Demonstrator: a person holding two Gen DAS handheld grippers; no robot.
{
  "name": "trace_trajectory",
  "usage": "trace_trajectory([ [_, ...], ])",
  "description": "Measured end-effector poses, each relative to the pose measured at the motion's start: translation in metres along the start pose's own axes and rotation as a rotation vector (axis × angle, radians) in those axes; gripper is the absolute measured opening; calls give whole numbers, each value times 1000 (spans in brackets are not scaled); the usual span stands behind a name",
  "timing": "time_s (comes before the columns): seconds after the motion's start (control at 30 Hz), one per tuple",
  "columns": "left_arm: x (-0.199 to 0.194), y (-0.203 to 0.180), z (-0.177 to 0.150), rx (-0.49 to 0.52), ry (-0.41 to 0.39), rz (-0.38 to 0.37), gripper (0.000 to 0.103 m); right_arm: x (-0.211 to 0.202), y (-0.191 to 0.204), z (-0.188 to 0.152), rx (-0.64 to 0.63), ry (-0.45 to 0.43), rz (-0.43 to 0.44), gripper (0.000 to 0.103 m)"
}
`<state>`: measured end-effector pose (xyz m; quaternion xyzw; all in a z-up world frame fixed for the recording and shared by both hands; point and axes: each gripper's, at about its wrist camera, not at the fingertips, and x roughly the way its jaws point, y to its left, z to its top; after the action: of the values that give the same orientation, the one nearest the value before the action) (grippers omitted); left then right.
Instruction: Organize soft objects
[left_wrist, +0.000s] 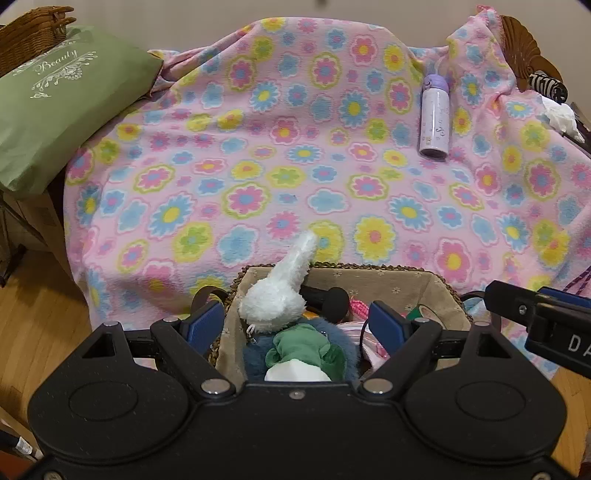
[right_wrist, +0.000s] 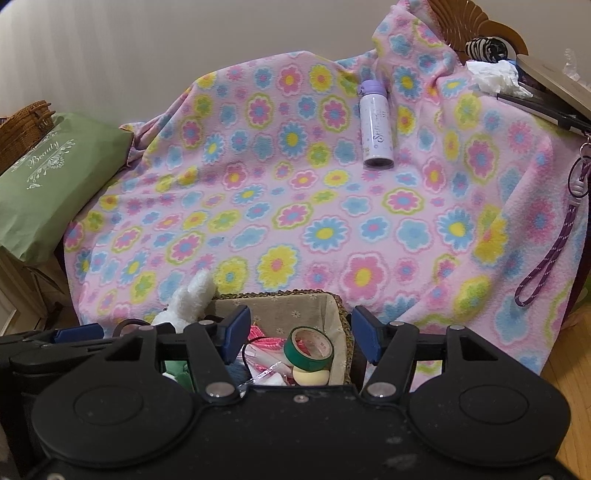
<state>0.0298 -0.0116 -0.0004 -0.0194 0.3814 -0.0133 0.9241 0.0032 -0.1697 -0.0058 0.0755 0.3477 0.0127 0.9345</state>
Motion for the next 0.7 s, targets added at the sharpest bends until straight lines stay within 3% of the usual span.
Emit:
trace_trajectory([
  [0.7,1,1,0,-3,4,11,82,0,-3,0,3,3,-5,64],
])
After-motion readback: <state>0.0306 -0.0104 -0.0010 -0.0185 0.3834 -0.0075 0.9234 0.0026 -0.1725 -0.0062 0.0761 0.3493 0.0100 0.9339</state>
